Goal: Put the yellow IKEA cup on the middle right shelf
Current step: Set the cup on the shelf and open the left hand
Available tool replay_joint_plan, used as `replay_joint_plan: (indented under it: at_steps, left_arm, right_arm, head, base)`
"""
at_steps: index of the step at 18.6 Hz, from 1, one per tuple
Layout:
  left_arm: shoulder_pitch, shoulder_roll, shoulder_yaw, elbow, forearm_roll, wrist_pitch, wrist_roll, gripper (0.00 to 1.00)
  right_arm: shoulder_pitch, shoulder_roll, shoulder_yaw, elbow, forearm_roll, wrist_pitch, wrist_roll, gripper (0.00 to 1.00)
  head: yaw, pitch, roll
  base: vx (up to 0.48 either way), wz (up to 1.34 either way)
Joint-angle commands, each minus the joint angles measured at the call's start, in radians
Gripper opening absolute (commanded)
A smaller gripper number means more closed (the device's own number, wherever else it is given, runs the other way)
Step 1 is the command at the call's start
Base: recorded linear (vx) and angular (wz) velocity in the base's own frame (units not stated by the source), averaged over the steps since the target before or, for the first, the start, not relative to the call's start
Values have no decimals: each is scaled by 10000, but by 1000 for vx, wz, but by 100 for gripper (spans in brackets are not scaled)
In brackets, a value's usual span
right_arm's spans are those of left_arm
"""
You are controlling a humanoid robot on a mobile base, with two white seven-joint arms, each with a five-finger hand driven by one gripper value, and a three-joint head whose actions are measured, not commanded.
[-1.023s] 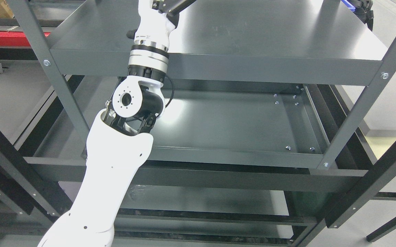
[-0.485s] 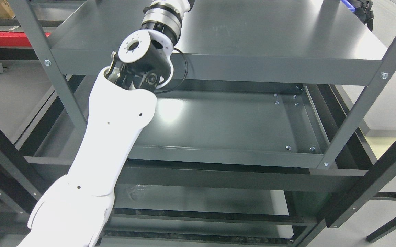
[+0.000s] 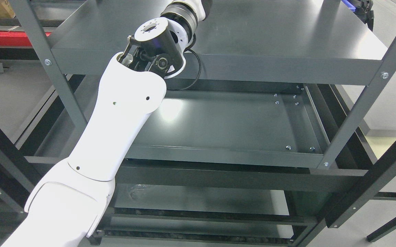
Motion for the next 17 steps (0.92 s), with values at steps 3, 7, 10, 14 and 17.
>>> replay_joint_plan:
  at_steps: [3, 7, 10, 14, 17]
  left_arm:
    - [-395, 175, -1241, 1450, 353, 371, 34, 25]
    - [-410, 175, -1241, 1451, 276, 418, -12, 55]
    - [-410, 175, -1241, 1420, -60, 418, -42, 72]
    - [-441, 175, -1241, 1374, -443, 433, -58, 91]
    - [-517, 175, -1241, 1343, -1102, 449, -73, 99]
  right_arm:
    - [107, -175, 169, 0, -245, 8, -2151, 99]
    - [107, -175, 169, 0, -245, 8, -2151, 99]
    - [107, -175, 169, 0, -245, 8, -2151, 100]
    - [107, -175, 169, 0, -245, 8, -2151, 99]
    - [107, -175, 169, 0, -245, 8, -2151, 99]
  head:
    - [0, 0, 0]
    - [0, 0, 0]
    - [0, 0, 0]
    - [0, 0, 0]
    - [0, 0, 0]
  base:
    - [0, 0]
    - [0, 0]
    - [0, 0]
    - [0, 0]
    - [0, 0]
